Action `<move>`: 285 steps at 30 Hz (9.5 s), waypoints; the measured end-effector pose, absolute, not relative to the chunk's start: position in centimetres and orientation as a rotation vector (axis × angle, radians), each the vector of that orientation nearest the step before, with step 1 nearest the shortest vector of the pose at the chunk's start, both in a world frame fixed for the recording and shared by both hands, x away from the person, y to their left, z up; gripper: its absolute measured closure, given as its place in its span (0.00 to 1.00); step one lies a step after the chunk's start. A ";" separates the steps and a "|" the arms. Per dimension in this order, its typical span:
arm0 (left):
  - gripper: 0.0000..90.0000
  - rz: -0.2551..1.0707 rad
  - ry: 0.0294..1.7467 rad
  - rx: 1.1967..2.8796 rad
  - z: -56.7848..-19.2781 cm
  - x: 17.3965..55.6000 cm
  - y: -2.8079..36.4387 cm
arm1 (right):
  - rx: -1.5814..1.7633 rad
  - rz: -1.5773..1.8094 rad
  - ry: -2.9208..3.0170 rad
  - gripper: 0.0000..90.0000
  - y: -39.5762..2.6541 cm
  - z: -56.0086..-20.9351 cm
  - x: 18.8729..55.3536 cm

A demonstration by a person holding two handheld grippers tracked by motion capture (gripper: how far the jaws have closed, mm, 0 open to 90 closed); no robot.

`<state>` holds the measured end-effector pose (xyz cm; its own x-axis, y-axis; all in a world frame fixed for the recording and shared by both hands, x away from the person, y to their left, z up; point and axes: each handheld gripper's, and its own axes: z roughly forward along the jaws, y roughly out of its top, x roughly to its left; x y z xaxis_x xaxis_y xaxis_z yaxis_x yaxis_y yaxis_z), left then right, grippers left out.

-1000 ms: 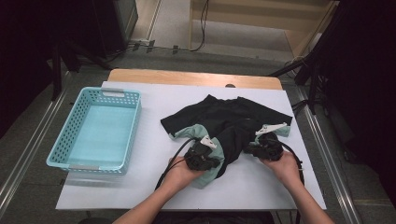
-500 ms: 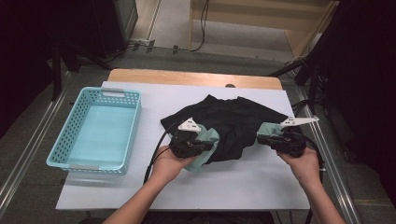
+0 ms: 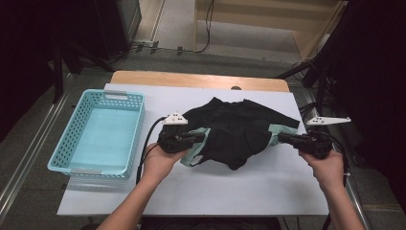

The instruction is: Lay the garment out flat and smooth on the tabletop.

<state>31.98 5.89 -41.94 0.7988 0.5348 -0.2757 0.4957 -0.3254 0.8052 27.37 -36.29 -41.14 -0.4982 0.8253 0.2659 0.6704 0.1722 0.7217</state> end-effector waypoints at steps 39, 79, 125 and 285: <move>0.99 0.081 0.963 2.076 -47.6 38.2 5.6 | 1.670 1.100 2.253 0.92 -36.2 -47.6 34.9; 0.41 -0.017 0.718 2.140 -43.9 33.8 2.7 | 1.515 1.159 2.243 0.48 -35.6 -44.7 29.2; 0.98 -0.008 0.629 2.343 -48.2 35.0 -3.6 | 1.542 1.125 2.292 0.45 -35.4 -46.2 25.1; 0.41 0.003 0.824 2.082 -42.5 38.5 5.7 | 1.362 1.192 2.383 0.40 -29.7 -46.4 26.4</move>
<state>38.48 5.70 -42.52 0.7807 0.5554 -0.2865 0.5530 -0.4005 0.7306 26.42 -29.68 -46.39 -0.5767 0.7801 0.2424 0.6618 0.2722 0.6985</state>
